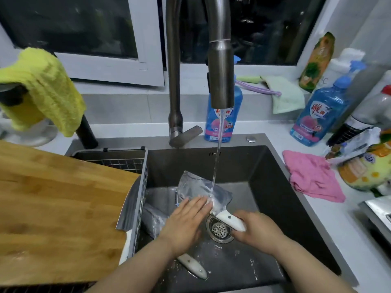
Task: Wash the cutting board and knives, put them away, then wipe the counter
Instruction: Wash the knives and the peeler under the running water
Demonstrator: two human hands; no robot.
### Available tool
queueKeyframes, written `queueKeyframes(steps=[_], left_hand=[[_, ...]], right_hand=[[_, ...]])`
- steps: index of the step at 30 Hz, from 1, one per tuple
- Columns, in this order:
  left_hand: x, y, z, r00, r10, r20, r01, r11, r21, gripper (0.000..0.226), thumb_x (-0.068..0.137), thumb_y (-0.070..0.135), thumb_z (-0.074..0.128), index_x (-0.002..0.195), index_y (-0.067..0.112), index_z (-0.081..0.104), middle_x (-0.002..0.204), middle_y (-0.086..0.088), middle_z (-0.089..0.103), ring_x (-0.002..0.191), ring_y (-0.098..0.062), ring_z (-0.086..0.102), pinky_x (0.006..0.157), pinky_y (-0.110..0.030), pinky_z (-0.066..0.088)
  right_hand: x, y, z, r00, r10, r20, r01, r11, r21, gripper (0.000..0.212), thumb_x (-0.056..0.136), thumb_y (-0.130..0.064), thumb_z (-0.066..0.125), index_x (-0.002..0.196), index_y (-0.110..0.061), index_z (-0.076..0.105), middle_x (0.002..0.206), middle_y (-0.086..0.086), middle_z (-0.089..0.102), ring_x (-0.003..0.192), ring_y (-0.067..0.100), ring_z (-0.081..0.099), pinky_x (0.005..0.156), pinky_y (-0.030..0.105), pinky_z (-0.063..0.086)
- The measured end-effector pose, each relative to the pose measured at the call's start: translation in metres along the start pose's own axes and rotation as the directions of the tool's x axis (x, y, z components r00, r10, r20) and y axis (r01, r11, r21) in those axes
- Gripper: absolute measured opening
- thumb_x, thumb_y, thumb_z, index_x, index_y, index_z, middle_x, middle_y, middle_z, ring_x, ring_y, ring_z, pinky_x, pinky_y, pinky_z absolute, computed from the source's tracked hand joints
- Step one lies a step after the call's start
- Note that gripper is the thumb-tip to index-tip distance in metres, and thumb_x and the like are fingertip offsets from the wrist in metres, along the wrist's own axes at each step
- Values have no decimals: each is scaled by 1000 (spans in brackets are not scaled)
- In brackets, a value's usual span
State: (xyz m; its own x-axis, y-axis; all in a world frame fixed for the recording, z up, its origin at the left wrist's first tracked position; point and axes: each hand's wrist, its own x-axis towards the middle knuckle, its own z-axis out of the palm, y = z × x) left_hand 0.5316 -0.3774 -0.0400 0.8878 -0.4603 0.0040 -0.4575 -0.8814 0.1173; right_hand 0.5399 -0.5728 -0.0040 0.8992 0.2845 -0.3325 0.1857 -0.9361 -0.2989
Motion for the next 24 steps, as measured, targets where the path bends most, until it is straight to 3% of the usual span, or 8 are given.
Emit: queueKeyframes(steps=[2,3,6,7,11,17,22,24], left_hand=[[1,-8,-5,993,-62,97,58,997,44,82,62,33,60,136,13,32,131,-4,56,122,-15,51,114,-31,-6],[2,-10,-6,990,-103,94,100,994,40,87,58,33,64,136,11,33,132,-4,54,123,-13,50,114,-29,-6],[7,-1,-7,978,-181,100,189,979,-77,78,87,28,47,146,11,-3,151,4,-6,142,-13,-7,105,-27,-24],[10,8,-5,983,-138,118,151,983,-108,78,89,27,43,145,12,-9,152,4,-14,142,-13,-15,103,-27,-24],[20,24,-4,988,30,153,6,973,-230,80,88,26,46,146,16,-8,154,1,-17,133,-7,-27,102,-20,-26],[22,-9,-12,973,-178,148,196,973,-118,86,87,33,47,144,12,-13,154,-3,-19,141,-13,-17,110,-27,-17],[30,23,-10,982,-3,188,26,992,-120,87,86,31,49,144,13,-13,154,-3,-17,136,-11,-25,104,-28,-24],[33,15,-11,982,0,188,17,996,-87,87,86,29,49,144,14,-14,154,-2,-18,139,-12,-22,104,-27,-23]], right_hand=[[-2,0,-1,1000,-18,-18,18,999,-31,35,84,-36,56,119,-31,55,118,-4,64,110,19,57,81,24,41],[-2,-1,0,999,-26,-23,25,999,-46,34,85,-36,55,118,-30,55,117,-3,64,109,19,57,81,24,41],[0,-4,0,999,-24,-21,23,997,-69,34,85,-35,53,118,-29,54,117,-1,64,110,22,57,83,26,42],[1,-6,0,999,-27,-22,25,997,-79,34,85,-35,53,119,-29,53,117,0,64,110,23,57,83,26,43],[4,-8,-2,997,-69,-20,65,985,-158,36,87,-35,51,122,-29,51,117,4,64,109,26,58,84,29,43],[2,-1,1,997,-67,-23,62,980,-190,34,87,-36,50,120,-29,52,117,3,64,110,26,57,85,28,42],[3,-5,3,995,-92,-35,83,974,-211,36,87,-36,50,122,-28,50,119,3,63,109,26,58,86,30,42],[2,-3,2,995,-94,-41,83,973,-215,36,87,-35,49,122,-28,50,119,3,63,110,26,58,86,30,42]])
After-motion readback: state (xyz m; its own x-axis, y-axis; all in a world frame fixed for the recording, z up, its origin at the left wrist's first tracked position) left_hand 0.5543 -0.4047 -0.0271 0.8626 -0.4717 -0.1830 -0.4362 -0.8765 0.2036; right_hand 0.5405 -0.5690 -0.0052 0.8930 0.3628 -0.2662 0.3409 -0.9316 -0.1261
